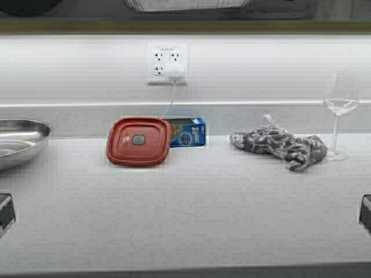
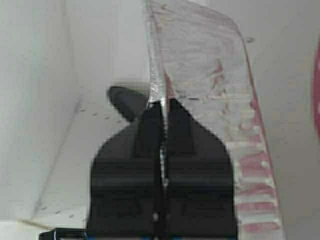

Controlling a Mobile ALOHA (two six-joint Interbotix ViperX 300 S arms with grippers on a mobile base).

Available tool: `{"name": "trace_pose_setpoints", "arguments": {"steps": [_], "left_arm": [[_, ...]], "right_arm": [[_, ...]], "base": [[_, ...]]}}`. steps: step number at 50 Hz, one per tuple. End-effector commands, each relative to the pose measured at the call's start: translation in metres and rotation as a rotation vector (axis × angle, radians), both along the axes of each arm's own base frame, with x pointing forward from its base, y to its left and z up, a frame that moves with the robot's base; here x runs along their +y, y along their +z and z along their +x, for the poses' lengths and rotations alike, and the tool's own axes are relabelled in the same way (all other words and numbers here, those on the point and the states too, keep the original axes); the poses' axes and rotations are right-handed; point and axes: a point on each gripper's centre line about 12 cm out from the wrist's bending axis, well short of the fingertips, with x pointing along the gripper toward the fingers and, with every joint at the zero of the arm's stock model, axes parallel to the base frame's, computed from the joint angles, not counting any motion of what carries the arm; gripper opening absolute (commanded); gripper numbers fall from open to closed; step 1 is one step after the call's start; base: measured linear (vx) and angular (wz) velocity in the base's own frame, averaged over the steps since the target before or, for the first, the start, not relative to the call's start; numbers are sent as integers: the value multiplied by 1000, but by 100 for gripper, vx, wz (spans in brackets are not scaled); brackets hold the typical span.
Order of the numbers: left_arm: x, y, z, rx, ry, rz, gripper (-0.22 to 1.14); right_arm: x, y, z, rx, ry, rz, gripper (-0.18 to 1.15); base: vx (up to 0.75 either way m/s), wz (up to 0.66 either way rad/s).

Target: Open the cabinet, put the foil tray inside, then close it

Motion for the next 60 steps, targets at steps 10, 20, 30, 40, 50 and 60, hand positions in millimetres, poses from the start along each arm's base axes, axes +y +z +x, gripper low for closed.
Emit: {"name": "trace_pose_setpoints", "arguments": {"steps": [10,20,30,40,50,60], "left_arm": [[25,0,26,-27,36,-154,3],[31,-7,38,-16,52,-178,3],[37,-2,41,-45,56,-208,6],[48,6,40,-103,53,-228,63],[55,3,42,-92,75,-232,100],[59,11,41,-109,81,-235,100]], "right_arm": [[20,0,11,9,-33,-42,8],[22,2,18,2,-37,-38,8],[21,0,19,-2,-43,-54,16],[21,6,17,-16,-44,-49,84],[17,10,18,-35,-91,-99,103],[14,20,16,-76,-118,-134,103]], "base": [[1,2],[0,1],[0,1],[0,0],[0,0],[0,0]]}}
